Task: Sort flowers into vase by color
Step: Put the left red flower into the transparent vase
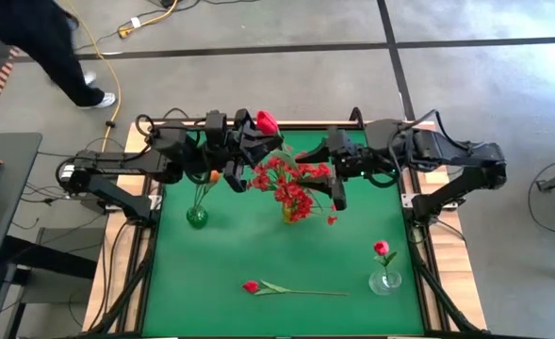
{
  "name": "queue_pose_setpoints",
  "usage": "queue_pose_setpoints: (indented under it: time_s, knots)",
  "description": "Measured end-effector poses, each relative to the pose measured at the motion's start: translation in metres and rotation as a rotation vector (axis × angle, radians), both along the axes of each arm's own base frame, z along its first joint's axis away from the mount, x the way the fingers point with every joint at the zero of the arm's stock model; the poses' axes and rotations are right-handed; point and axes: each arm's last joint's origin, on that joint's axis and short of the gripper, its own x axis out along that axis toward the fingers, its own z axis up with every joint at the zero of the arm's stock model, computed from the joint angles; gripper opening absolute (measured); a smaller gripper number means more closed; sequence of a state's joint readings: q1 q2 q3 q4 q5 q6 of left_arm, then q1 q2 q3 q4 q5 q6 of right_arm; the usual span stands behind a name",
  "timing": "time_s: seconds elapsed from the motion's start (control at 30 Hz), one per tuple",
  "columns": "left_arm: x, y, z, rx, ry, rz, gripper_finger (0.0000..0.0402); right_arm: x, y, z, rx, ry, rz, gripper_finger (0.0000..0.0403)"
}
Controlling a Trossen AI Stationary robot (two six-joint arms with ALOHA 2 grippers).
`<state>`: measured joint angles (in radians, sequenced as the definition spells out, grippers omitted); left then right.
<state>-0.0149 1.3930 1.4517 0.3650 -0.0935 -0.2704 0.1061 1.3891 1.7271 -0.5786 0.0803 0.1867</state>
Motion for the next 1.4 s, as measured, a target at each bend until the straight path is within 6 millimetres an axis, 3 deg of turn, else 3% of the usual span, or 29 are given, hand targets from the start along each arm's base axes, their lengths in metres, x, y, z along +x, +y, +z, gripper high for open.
queue_pose_setpoints:
  time_s: [0.33,0.87,0.97,1.2,1.4]
  knots:
    - [0.000,0.005,0.000,0.000,0.001,0.017,0.0000,0.001,-0.001,-0.001,0.000,0.003,-0.001,0.0262]
    - [0.001,0.005,-0.002,0.022,0.027,0.023,0.0003,0.002,-0.016,-0.001,-0.003,0.006,-0.053,0.0050]
    - [0.001,0.005,-0.003,0.019,0.039,0.028,0.0021,0.002,-0.017,-0.001,-0.003,0.007,-0.057,0.0022]
    - [-0.001,0.007,-0.002,0.021,0.036,0.048,0.0093,0.000,-0.017,0.001,-0.009,-0.006,-0.057,0.0025]
    - [-0.015,0.010,0.005,0.023,0.044,0.037,0.0149,-0.018,-0.019,0.013,-0.018,-0.054,-0.068,0.0023]
